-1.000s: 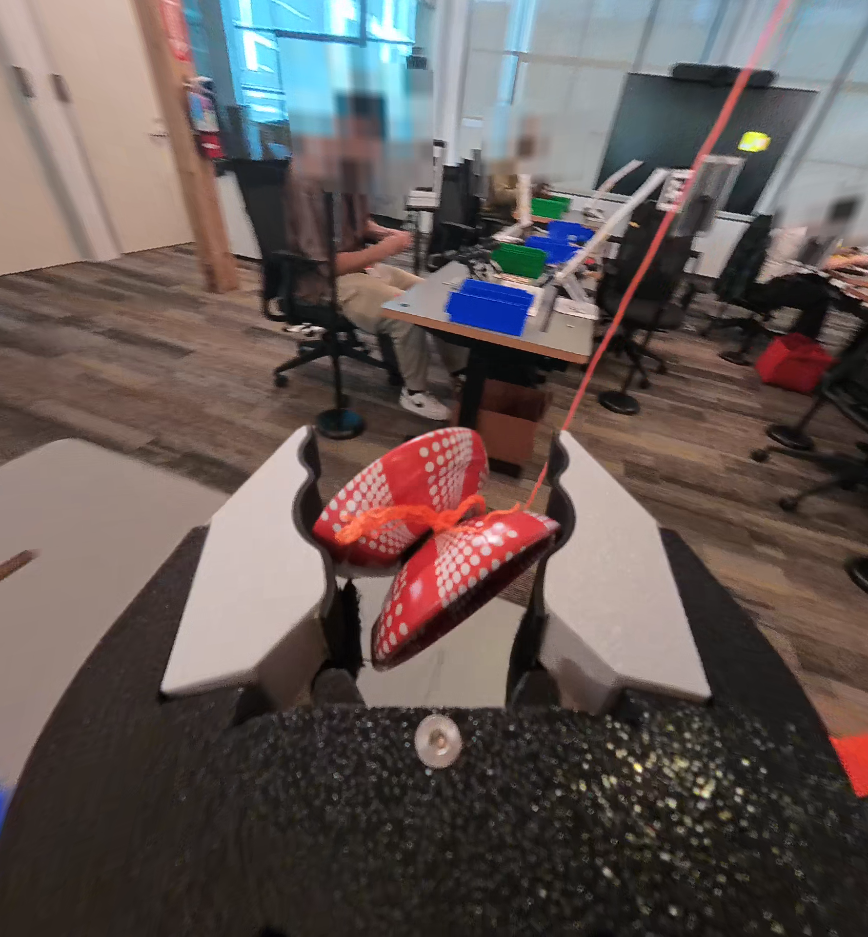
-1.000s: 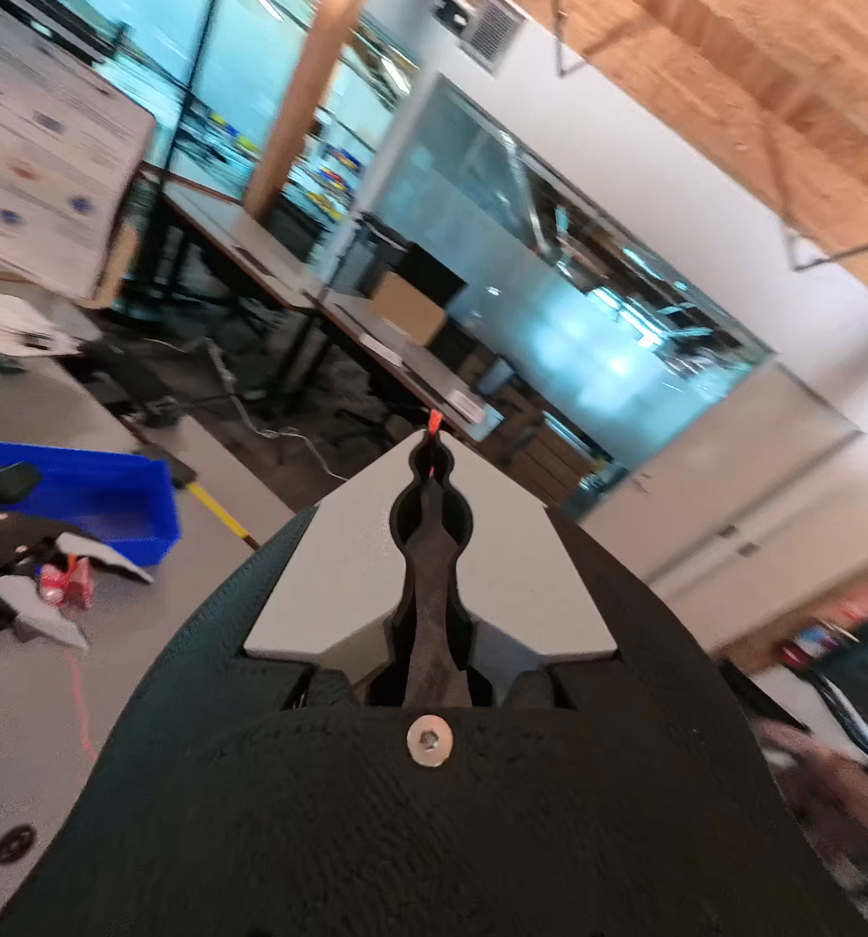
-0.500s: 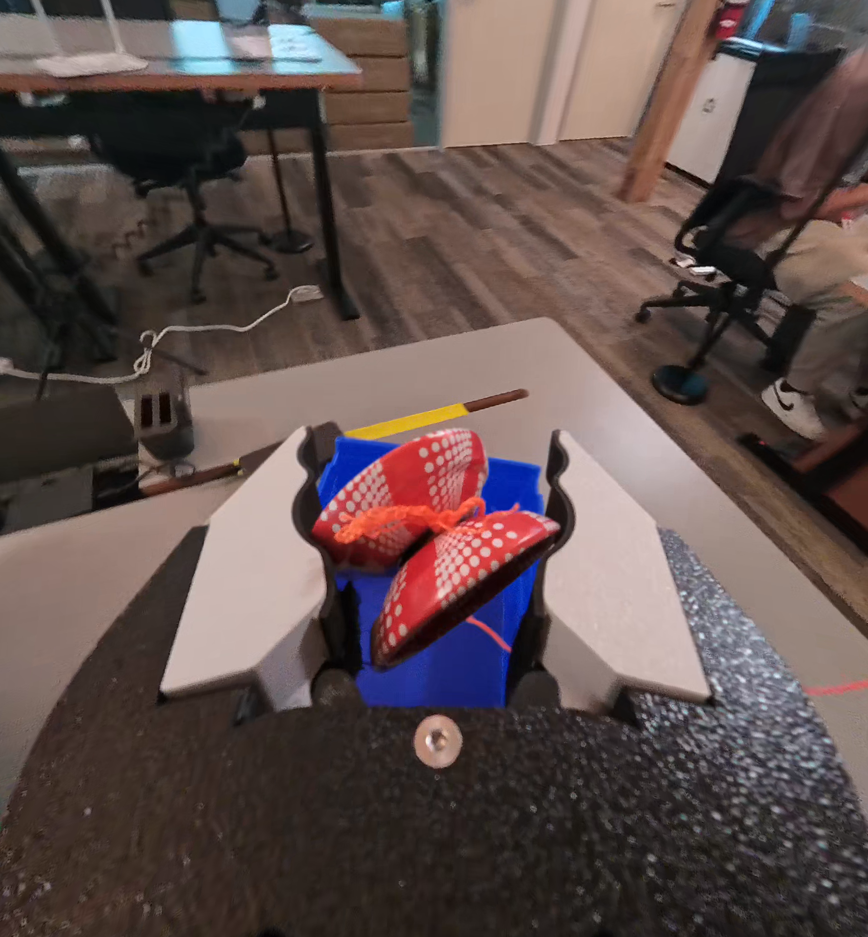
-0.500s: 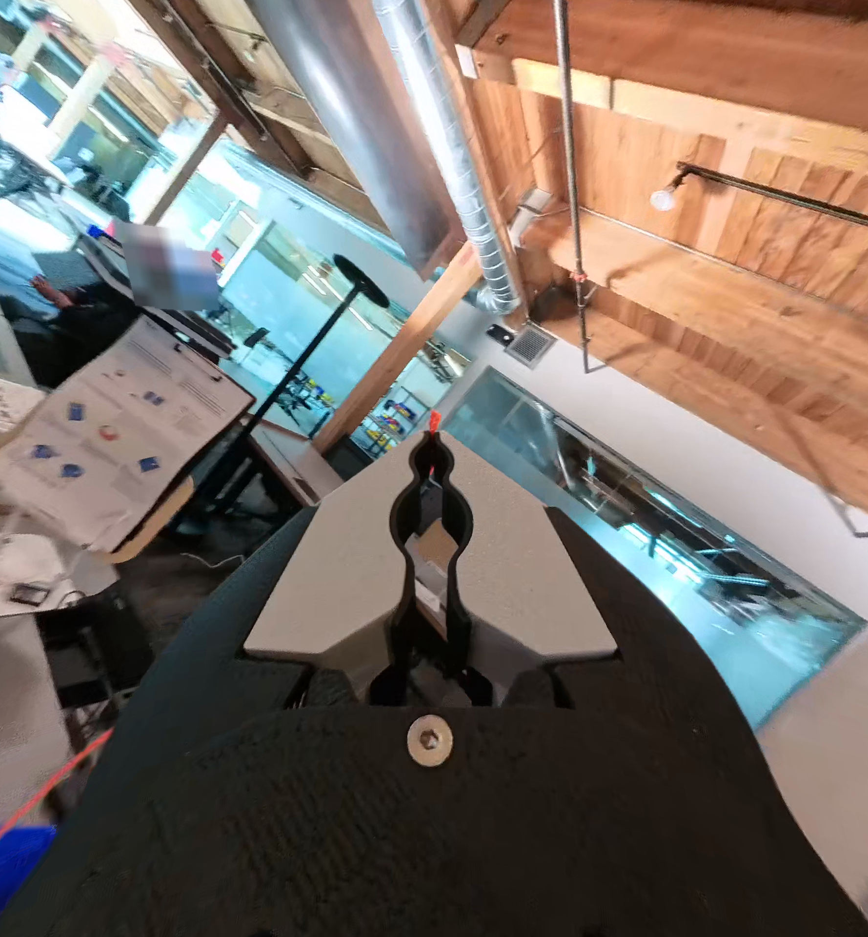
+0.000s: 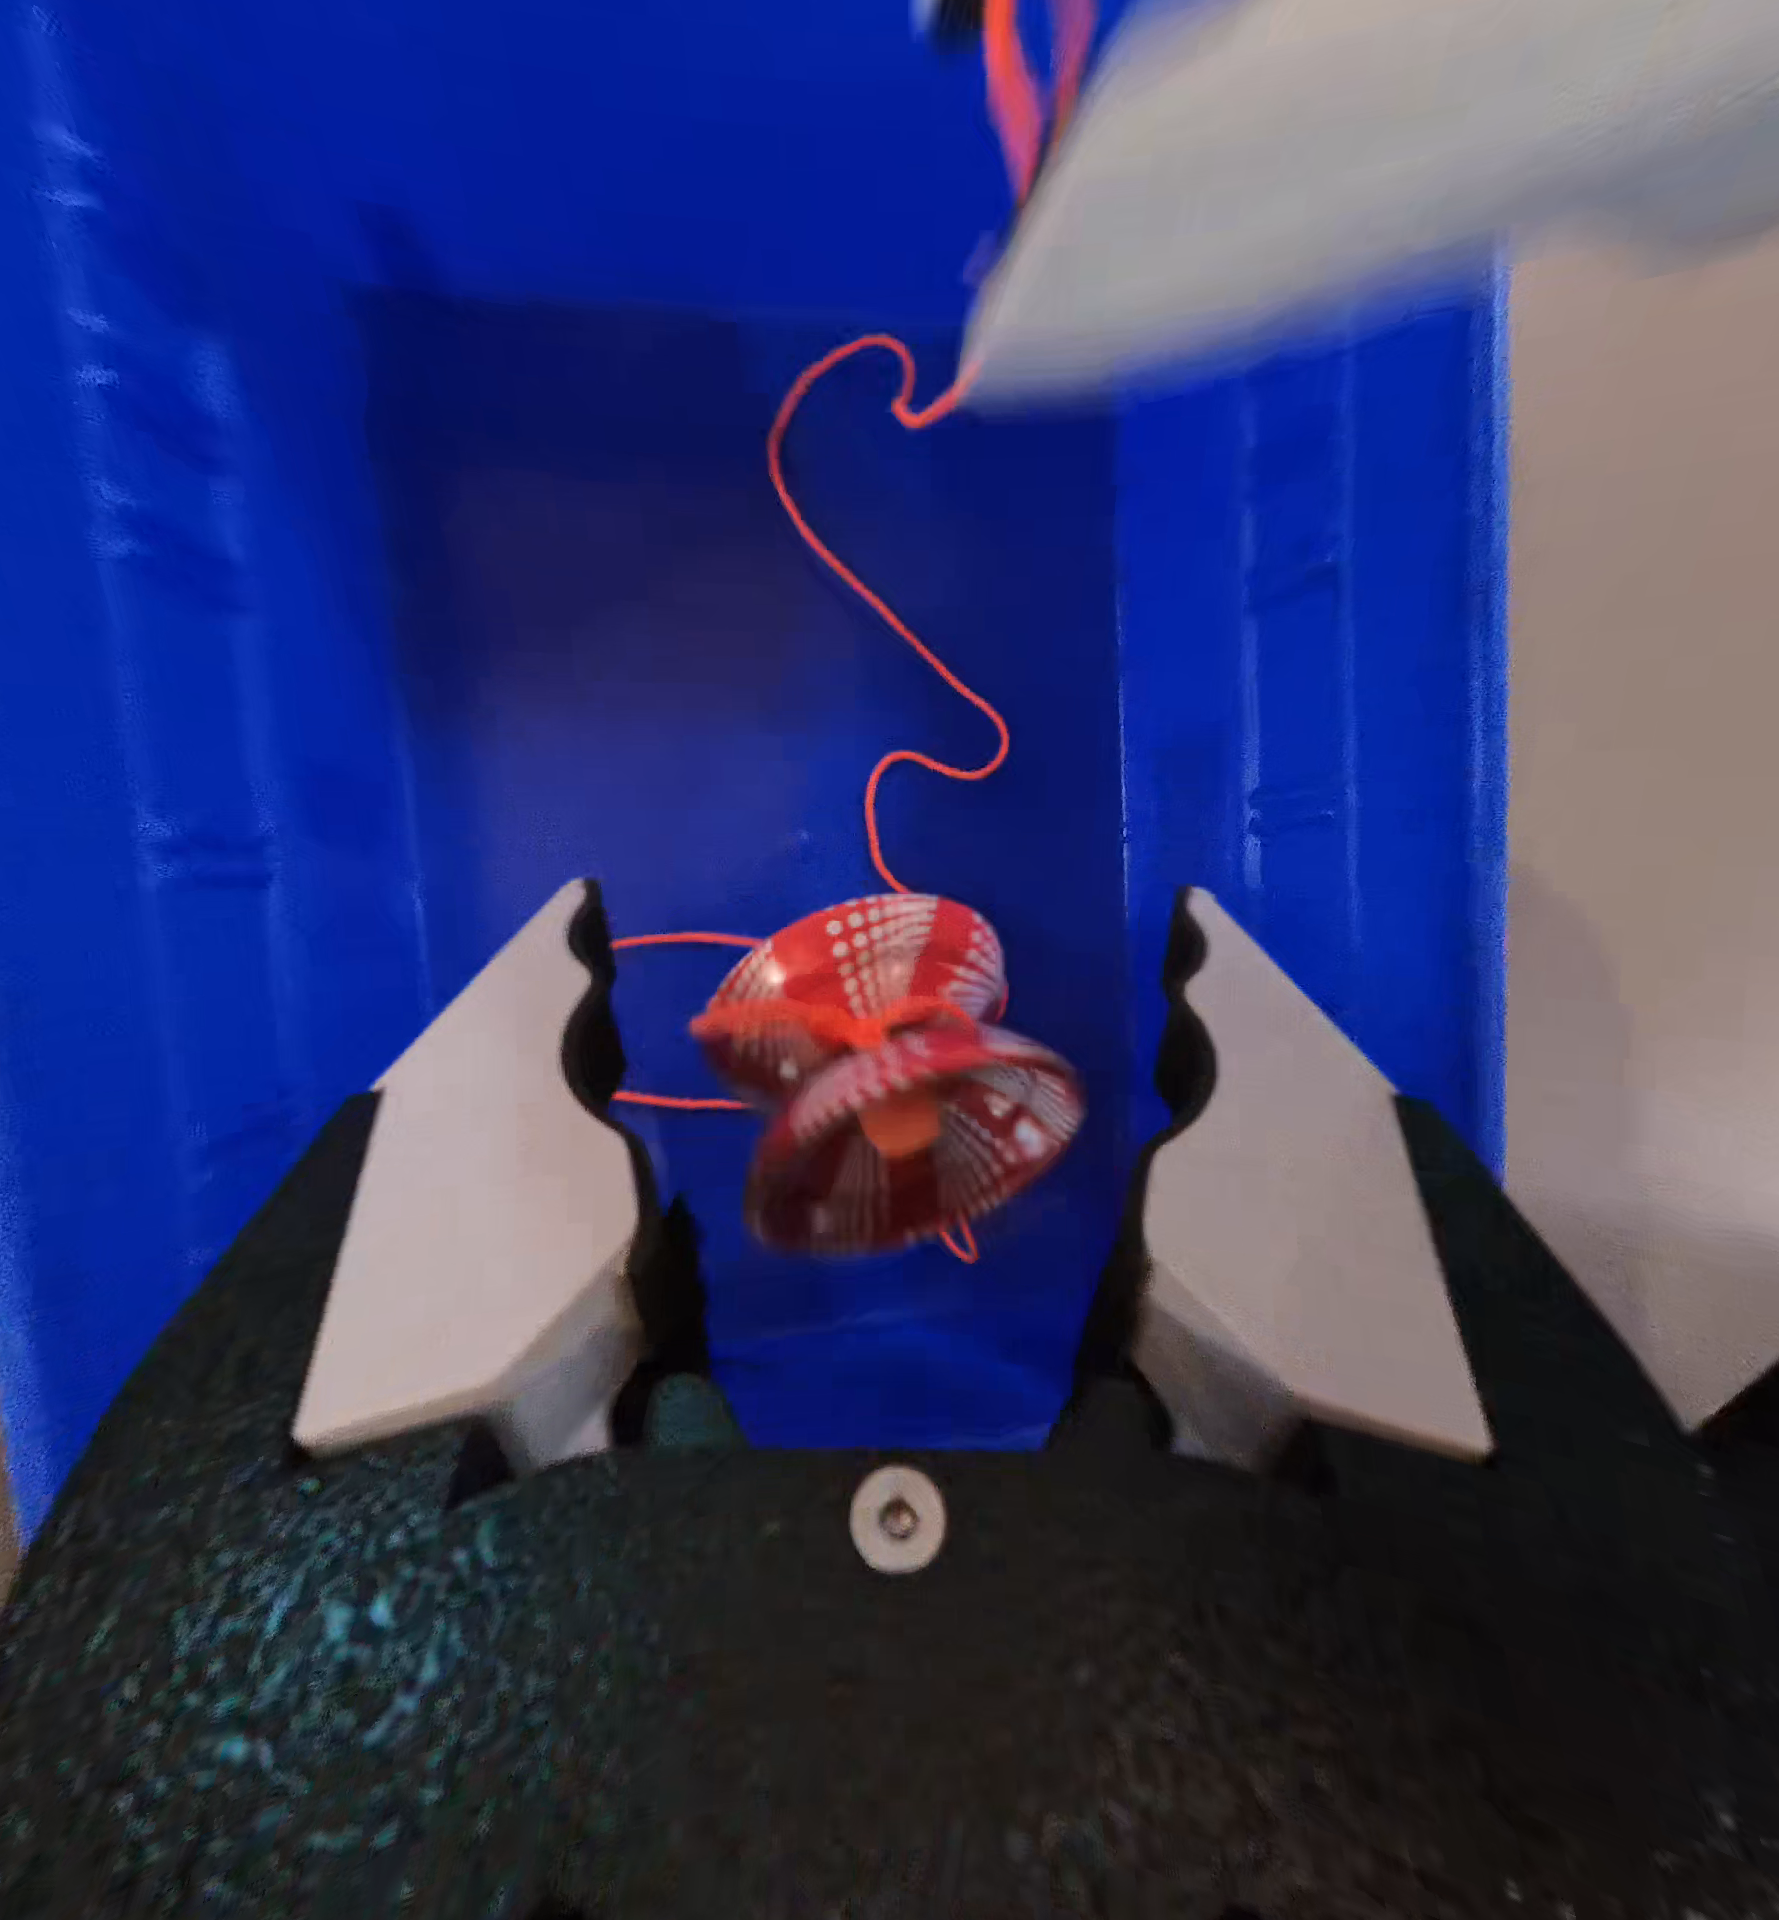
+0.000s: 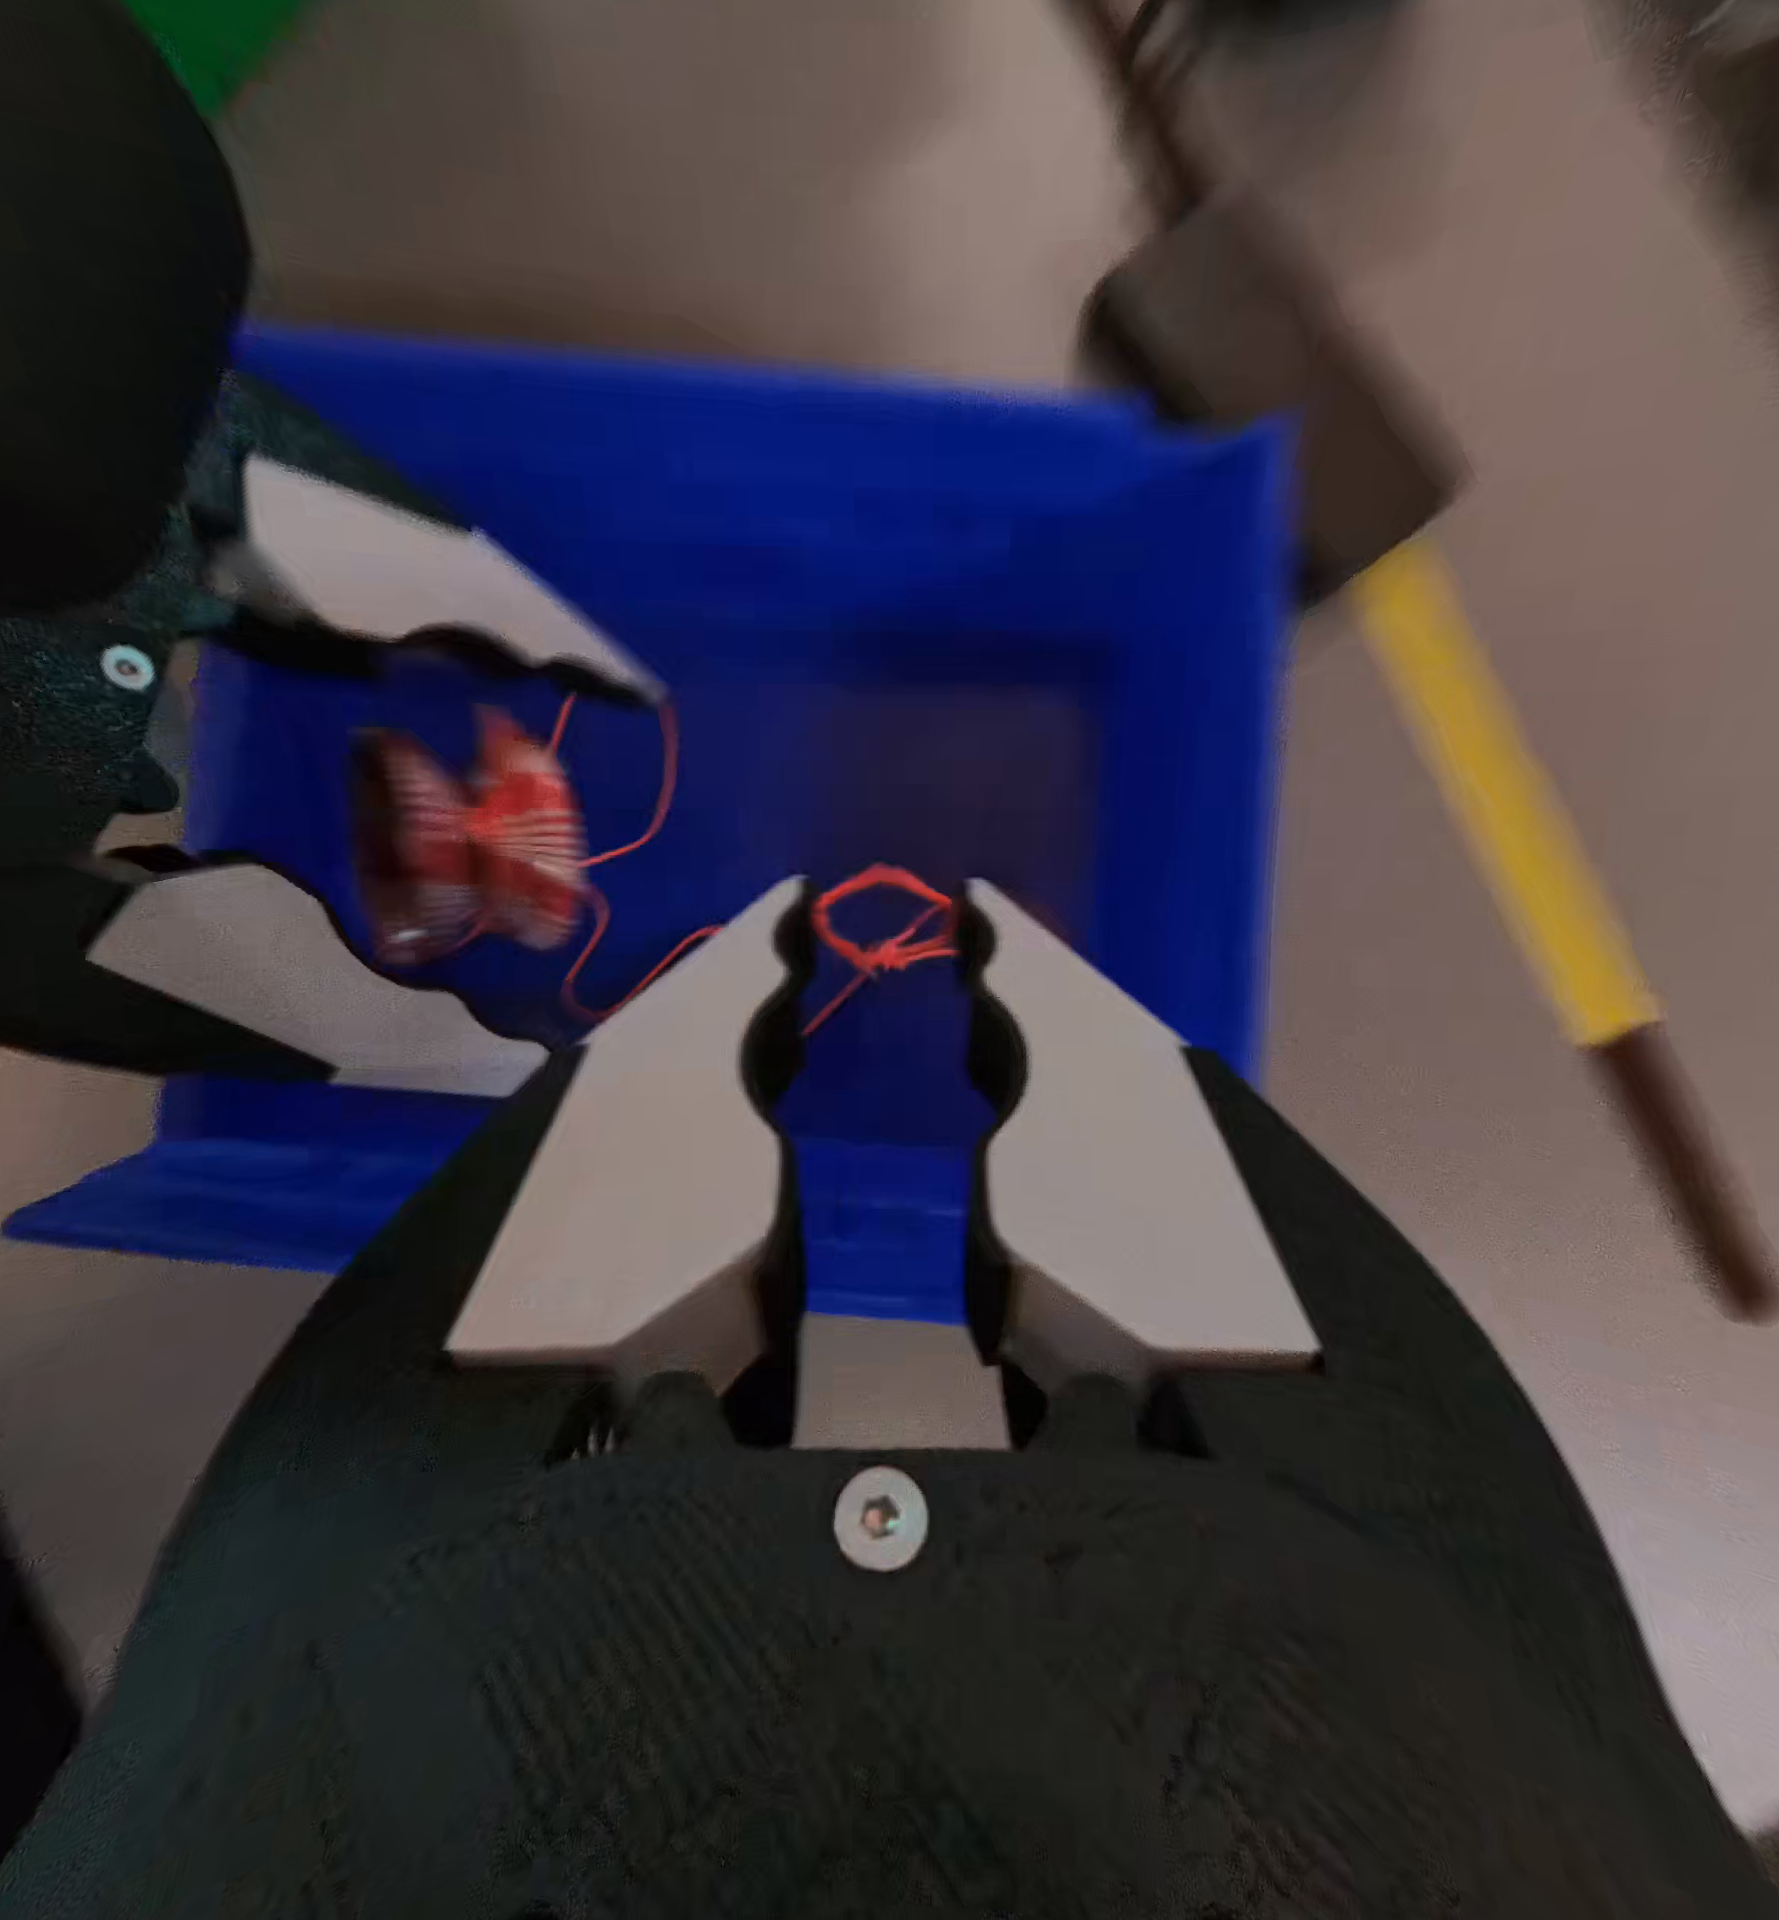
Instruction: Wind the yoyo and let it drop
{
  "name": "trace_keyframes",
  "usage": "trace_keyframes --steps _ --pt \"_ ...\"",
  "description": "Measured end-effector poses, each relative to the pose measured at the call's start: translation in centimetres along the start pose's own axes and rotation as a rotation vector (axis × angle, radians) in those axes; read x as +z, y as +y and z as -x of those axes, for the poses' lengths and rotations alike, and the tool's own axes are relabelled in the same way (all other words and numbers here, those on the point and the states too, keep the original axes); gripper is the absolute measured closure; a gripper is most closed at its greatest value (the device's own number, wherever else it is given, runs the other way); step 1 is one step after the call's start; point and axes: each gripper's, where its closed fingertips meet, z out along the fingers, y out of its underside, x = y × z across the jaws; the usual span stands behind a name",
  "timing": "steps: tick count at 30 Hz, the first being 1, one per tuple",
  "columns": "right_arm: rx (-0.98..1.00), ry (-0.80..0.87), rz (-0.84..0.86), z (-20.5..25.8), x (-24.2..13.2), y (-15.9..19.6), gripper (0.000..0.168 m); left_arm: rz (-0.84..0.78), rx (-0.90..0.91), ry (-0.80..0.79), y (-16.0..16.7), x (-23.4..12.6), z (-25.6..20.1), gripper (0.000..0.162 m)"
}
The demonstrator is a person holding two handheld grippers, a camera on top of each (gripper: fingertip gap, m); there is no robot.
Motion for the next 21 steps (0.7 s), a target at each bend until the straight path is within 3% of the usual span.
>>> trace_keyframes --steps 3,5,7,11,15,18,21 --pt "0.050 -0.139 0.174 2.2 3.5 2.8 0.071 0.144 0.037 -0.011 1.7 1.3 0.1 0.010" --pt "0.020 -0.120 0.179 2.2 3.5 2.8 0.051 0.202 0.071 -0.062 2.7 0.7 0.6 0.003" --pt "-0.003 -0.043 0.071 1.0 1.3 1.4 0.036 0.147 0.058 -0.108 2.6 -1.6 0.9 0.003" --pt "0.144 0.185 -0.237 -3.6 -5.9 1.4 0.033 -0.189 -0.145 -0.127 2.9 -9.8 1.7 0.004" --pt "0.471 0.319 -0.435 -5.2 -9.4 6.5 0.043 -0.514 -0.419 -0.424 7.7 -17.6 9.3 0.007" --pt "0.635 0.204 -0.442 -0.9 -5.8 9.2 0.044 -0.407 -0.576 -0.598 14.2 -17.1 15.2 0.007" --pt "0.582 0.124 -0.368 3.2 -2.1 9.4 0.044 -0.295 -0.669 -0.565 17.3 -13.8 17.0 0.008"
